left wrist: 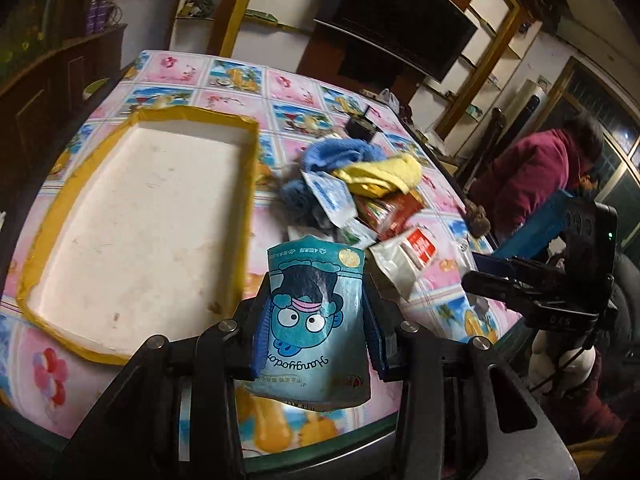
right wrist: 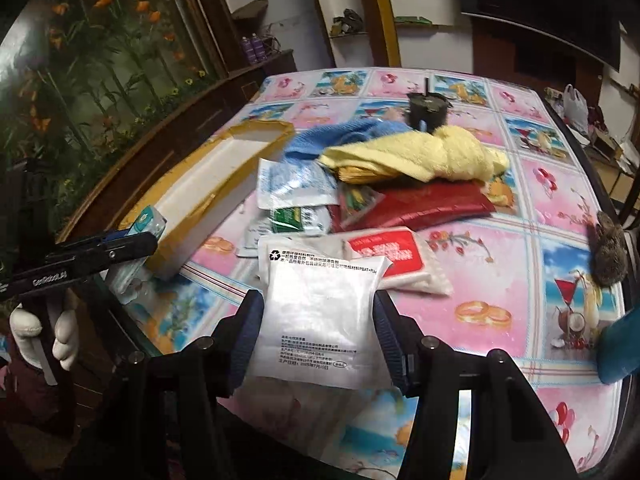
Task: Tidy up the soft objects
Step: 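Carry the tissue pack into the tray with the left tool while the right tool carries a white packet there, then grasp the white printed sheet with the left tool while the right tool grasps the white-and-red bag, then drop the white sheet into the tray with the left tool while the right tool drops the bag there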
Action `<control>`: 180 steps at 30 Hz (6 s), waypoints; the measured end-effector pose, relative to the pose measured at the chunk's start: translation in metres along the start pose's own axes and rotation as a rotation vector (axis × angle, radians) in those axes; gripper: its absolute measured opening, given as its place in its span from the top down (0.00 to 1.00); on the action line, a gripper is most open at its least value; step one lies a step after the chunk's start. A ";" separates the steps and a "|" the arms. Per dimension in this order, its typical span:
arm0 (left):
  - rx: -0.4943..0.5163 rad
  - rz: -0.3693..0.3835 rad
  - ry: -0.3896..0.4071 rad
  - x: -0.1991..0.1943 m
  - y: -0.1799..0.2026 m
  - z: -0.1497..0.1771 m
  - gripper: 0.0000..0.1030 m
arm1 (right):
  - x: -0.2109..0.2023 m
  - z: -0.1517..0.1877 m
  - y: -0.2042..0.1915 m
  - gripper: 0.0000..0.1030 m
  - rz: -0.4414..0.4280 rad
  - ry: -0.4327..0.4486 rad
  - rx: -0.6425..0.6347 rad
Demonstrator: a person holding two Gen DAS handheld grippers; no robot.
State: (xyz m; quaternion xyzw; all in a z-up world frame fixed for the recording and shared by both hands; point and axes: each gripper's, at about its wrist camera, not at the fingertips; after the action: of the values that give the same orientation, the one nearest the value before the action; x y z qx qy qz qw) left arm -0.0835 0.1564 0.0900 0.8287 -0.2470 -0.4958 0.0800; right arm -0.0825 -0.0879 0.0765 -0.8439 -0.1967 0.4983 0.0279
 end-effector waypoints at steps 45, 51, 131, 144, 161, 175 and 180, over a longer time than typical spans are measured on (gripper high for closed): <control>-0.445 0.010 0.019 0.025 -0.152 -0.108 0.41 | 0.095 -0.147 -0.038 0.34 -0.148 0.003 0.086; -0.331 -0.030 0.033 0.014 -0.100 -0.091 0.41 | 0.054 -0.110 0.009 0.30 -0.040 0.071 0.118; 0.144 -0.067 -0.012 0.025 0.035 0.001 0.58 | 0.000 0.034 0.036 0.75 -0.041 0.032 0.161; -0.189 -0.185 -0.041 0.024 -0.100 -0.046 0.58 | 0.031 -0.042 -0.037 0.75 -0.153 -0.016 0.009; -0.388 -0.131 -0.033 0.049 -0.165 -0.062 0.47 | 0.166 -0.179 -0.108 0.73 -0.183 -0.174 -0.023; -0.439 -0.153 0.023 0.038 -0.163 -0.042 0.47 | 0.132 -0.177 -0.101 0.47 -0.222 -0.068 -0.030; -0.395 -0.124 0.115 0.003 -0.135 -0.037 0.47 | 0.059 -0.142 -0.075 0.26 -0.090 0.106 -0.077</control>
State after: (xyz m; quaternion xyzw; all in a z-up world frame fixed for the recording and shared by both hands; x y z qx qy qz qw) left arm -0.0062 0.2675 0.0554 0.8375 -0.0884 -0.4904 0.2243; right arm 0.0406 0.0238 0.1172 -0.8599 -0.2517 0.4432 0.0280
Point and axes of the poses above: each gripper's, at about its wrist camera, not at the fingertips, and x roughly the way its jaws point, y to its right, z to its underside, and after that the axes turned 10 degrees about -y, right-handed
